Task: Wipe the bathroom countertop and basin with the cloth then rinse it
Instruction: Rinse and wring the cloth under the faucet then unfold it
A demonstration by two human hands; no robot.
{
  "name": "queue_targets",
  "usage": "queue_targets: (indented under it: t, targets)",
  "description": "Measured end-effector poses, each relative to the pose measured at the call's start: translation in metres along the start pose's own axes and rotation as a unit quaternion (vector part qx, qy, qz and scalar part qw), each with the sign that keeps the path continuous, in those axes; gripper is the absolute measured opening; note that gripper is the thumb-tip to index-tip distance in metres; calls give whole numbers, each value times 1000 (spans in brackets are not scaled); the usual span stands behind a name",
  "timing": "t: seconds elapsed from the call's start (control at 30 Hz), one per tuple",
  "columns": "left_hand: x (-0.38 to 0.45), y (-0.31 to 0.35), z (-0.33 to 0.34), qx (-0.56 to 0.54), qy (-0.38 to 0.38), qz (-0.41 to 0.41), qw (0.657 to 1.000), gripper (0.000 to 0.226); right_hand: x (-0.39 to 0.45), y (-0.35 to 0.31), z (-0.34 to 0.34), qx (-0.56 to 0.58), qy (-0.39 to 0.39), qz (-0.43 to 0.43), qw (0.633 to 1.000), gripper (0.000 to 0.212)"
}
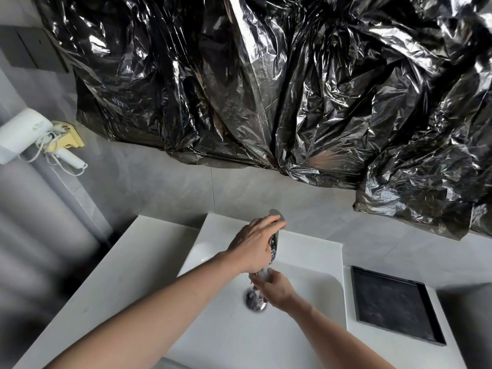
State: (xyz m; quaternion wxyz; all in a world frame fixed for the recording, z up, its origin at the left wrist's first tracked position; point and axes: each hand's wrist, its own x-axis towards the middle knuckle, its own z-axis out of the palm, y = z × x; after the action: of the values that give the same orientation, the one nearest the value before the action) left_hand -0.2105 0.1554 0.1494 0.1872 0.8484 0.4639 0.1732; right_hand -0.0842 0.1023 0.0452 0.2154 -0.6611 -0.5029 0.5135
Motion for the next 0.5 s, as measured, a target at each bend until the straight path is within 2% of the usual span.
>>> queue_targets:
  t: [0.13,0.33,0.5]
  targets:
    - [-4,-1,0,18,-2,-1,1000,77,-14,1,-8,22,-17,12,1000,29]
    - [-12,5,0,89,-43,27,995,71,-47,19,-29,52,-29,36,998,24]
    - [-63,20,4,19,-29,26,999,75,-79,34,-52,89,-55,41,994,23]
